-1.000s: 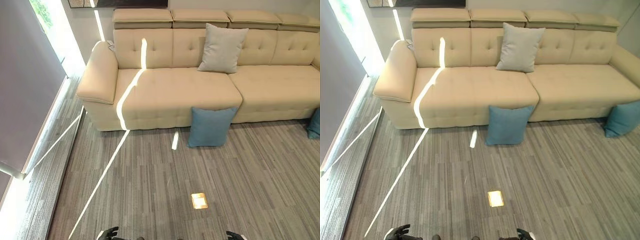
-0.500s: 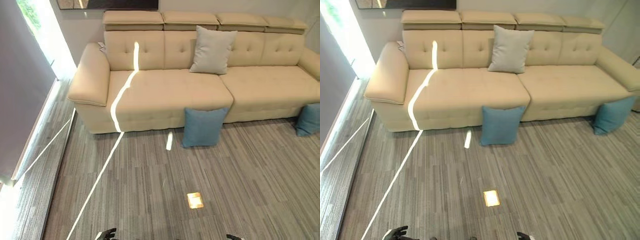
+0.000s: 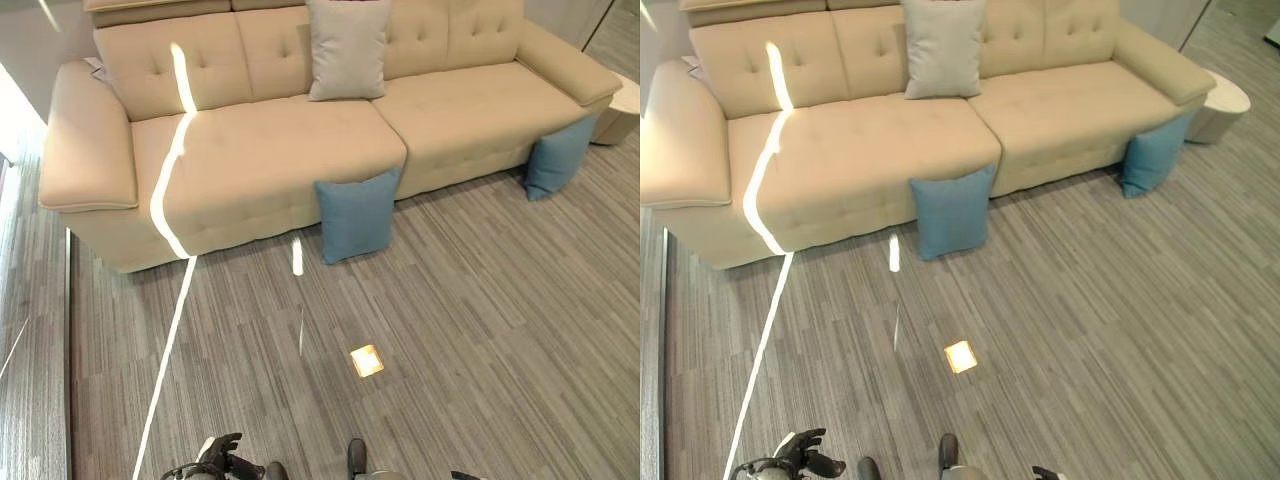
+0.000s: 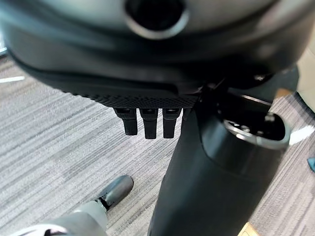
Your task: Pick up all the scattered cushions and arrange them neatly on the sofa.
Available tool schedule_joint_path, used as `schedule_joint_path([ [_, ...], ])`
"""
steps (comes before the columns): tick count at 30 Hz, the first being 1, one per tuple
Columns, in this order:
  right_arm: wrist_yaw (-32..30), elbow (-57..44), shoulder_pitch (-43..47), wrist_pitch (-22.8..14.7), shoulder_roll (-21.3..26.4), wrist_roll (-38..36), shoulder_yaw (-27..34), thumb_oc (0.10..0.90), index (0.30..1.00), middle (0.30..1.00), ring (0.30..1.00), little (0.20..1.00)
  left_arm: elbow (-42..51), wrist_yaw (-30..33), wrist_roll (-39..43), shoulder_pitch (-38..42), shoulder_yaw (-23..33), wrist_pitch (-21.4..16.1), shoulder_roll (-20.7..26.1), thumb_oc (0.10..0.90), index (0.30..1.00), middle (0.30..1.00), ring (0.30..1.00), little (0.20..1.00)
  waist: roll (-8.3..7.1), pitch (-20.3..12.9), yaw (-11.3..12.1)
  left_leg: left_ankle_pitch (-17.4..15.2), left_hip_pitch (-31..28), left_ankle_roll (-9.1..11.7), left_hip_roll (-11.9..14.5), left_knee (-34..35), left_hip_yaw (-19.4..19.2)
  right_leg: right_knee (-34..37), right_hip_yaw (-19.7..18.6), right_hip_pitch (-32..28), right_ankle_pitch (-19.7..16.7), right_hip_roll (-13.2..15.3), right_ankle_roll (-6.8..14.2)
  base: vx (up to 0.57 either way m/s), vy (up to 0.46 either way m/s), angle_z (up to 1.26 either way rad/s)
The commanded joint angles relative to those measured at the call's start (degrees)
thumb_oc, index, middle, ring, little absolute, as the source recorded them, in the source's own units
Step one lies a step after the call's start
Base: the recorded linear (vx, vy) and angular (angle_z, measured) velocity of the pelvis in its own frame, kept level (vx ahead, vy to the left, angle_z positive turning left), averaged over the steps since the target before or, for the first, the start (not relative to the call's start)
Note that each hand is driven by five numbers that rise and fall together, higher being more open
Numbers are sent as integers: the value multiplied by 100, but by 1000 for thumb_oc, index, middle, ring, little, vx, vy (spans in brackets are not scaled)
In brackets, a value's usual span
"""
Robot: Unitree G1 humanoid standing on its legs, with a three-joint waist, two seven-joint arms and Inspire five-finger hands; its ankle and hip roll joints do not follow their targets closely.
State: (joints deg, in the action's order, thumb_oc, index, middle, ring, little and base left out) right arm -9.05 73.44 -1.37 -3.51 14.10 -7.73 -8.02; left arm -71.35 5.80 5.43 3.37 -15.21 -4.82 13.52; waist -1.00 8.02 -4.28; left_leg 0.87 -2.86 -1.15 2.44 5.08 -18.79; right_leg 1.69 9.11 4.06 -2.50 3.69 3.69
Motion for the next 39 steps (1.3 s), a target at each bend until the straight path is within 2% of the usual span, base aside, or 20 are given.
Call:
schedule_joint_path([
  [1, -154, 153, 167, -143, 156, -208, 33, 800, 900, 900, 900, 900, -256, 107, -155, 132, 130, -191, -22, 800, 900, 900, 900, 900, -62, -166, -66, -687, 110, 188, 4, -916, 384, -363, -124, -191, 454, 124, 272, 38, -240, 1],
  [3, -128, 135, 157, -159, 149, -310, 71, 800, 900, 900, 900, 900, -255, 114, -129, 151, 129, -187, -35, 800, 900, 900, 900, 900, -89, -138, -90, -662, 241, 273, 112, -1252, 376, -253, -87, -292, 477, 98, 218, 18, -226, 15],
  [4, -175, 114, 205, -181, 202, -389, 89, 800, 900, 900, 900, 900, -224, 152, -8, 211, 111, -183, -106, 800, 900, 900, 900, 900, -130, 8, -37, -364, 642, 424, 295, -2174, 535, -88, -80, -470, 460, 28, 85, -2, -175, 15],
  [6, -214, 78, 239, -183, 236, -451, 80, 800, 900, 900, 900, 900, -198, 187, 152, 240, 90, -220, -145, 800, 900, 900, 900, 900, -161, 51, 57, -278, 958, 436, 146, -2423, 963, 29, -148, -529, 453, -16, 21, 15, -127, 3],
  [7, -214, 78, 240, -183, 234, -451, 80, 800, 900, 900, 900, 900, -199, 186, 152, 241, 91, -220, -144, 800, 900, 900, 900, 900, -168, 34, 50, -259, 974, 434, 136, -2407, 967, 29, -143, -509, 448, -8, 21, 83, -39, -20],
  [8, -249, 53, 269, -197, 275, -430, 23, 800, 900, 900, 900, 900, -181, 209, 222, 237, 77, -227, -175, 800, 900, 900, 900, 900, -194, 48, 175, -495, 1106, 343, -118, -2181, 1428, 143, -298, -600, 468, -50, 39, 112, -7, -38],
  [9, -277, 62, 284, -214, 300, -419, 1, 800, 900, 900, 900, 900, -189, 225, 242, 260, 63, -235, -190, 800, 900, 900, 900, 900, -213, 54, 225, -543, 1184, 332, -215, -2036, 1608, 183, -369, -630, 477, -57, 64, 113, -7, -48],
  [10, -277, 62, 285, -214, 298, -418, 1, 800, 900, 900, 900, 900, -189, 225, 242, 261, 64, -235, -189, 800, 900, 900, 900, 900, -218, 40, 217, -524, 1196, 331, -223, -2019, 1612, 182, -363, -613, 474, -50, 64, 114, 25, -66],
  [11, -293, 88, 315, -209, 328, -391, -42, 800, 900, 900, 900, 900, -214, 218, 240, 268, 12, -232, -218, 800, 900, 900, 900, 900, -184, 46, 288, -438, 1323, 342, -394, -1701, 1983, 209, -499, -620, 484, -115, 70, 73, 20, -68],
  [13, -294, 98, 321, -213, 350, -358, -50, 800, 900, 900, 900, 900, -249, 197, 215, 270, 8, -213, -243, 800, 900, 900, 900, 900, -122, 33, 284, -373, 1209, 336, -398, -1344, 2120, 218, -602, -650, 531, -204, 75, 133, 49, -62],
  [18, -265, 110, 301, -212, 307, -306, -75, 800, 900, 900, 900, 900, -291, 114, 52, 217, -3, -158, -237, 800, 900, 900, 900, 900, -104, -15, 283, -382, 1009, 244, -369, -1176, 2010, 145, -723, -687, 642, -199, 94, 134, 122, -48],
  [23, -207, 52, 366, -172, 222, -180, -176, 800, 900, 900, 900, 900, -238, 98, 3, 221, 31, -144, -112, 800, 900, 900, 900, 900, -151, 51, 376, -487, 871, 23, -391, -1063, 1772, -889, -718, -270, 790, -81, 260, 57, 127, -40],
  [26, -207, 52, 366, -172, 222, -180, -176, 800, 900, 900, 900, 900, -238, 98, 3, 221, 31, -144, -112, 800, 900, 900, 900, 900, -151, 51, 376, -487, 871, 23, -391, -1063, 1772, -889, -718, -270, 790, -81, 260, 54, 67, -26],
  [27, -196, -56, 449, -180, 196, -121, -228, 800, 900, 900, 900, 900, -234, 124, 83, 226, 203, -139, 39, 800, 900, 900, 900, 900, -140, 223, 440, -691, 610, -159, -352, -1126, 1627, -2107, -192, 406, 587, 190, 517, 193, 156, 4],
  [30, -189, -92, 494, -189, 221, -35, -279, 800, 900, 900, 900, 900, -260, 125, 58, 194, 268, -124, 72, 800, 900, 900, 900, 900, -152, 161, 486, -803, 310, -147, -356, -920, 1626, -1611, 388, 455, 521, 443, 418, 249, 15, -77],
  [32, -178, -113, 528, -165, 294, 0, -303, 800, 900, 900, 900, 900, -313, 174, -42, 207, 231, -118, 38, 800, 900, 900, 900, 900, -146, 158, 378, -936, 25, -167, -470, -819, 1821, -1064, 187, 740, 283, 292, 392, 310, -62, -15],
  [36, -167, -123, 494, -163, 352, -8, -299, 800, 900, 900, 900, 900, -358, 192, -87, 200, 224, -120, -10, 800, 900, 900, 900, 900, -140, 154, 281, -1119, -260, -141, -533, -772, 2006, -899, -27, 830, 191, 170, 387, 306, -117, 50],
  [37, -161, -116, 446, -171, 361, -12, -282, 800, 900, 900, 900, 900, -387, 178, -115, 188, 209, -123, -49, 800, 900, 900, 900, 900, -125, 87, 246, -1208, -376, -83, -481, -821, 2053, -948, -3, 772, 268, 118, 287, 374, -329, 59],
  [38, -188, -100, 418, -225, 376, -132, -199, 800, 900, 900, 900, 900, -348, 147, -122, 251, 123, -141, -115, 800, 900, 900, 900, 900, -133, 118, 220, -798, -5, 311, -289, -1710, 1866, -735, 207, 360, 376, 90, 109, 372, -328, 68],
  [39, -188, -100, 418, -225, 376, -132, -199, 800, 900, 900, 900, 900, -348, 147, -122, 251, 123, -141, -115, 800, 900, 900, 900, 900, -133, 118, 220, -798, -5, 311, -289, -1710, 1866, -735, 207, 360, 376, 90, 109, 263, -375, 94],
])
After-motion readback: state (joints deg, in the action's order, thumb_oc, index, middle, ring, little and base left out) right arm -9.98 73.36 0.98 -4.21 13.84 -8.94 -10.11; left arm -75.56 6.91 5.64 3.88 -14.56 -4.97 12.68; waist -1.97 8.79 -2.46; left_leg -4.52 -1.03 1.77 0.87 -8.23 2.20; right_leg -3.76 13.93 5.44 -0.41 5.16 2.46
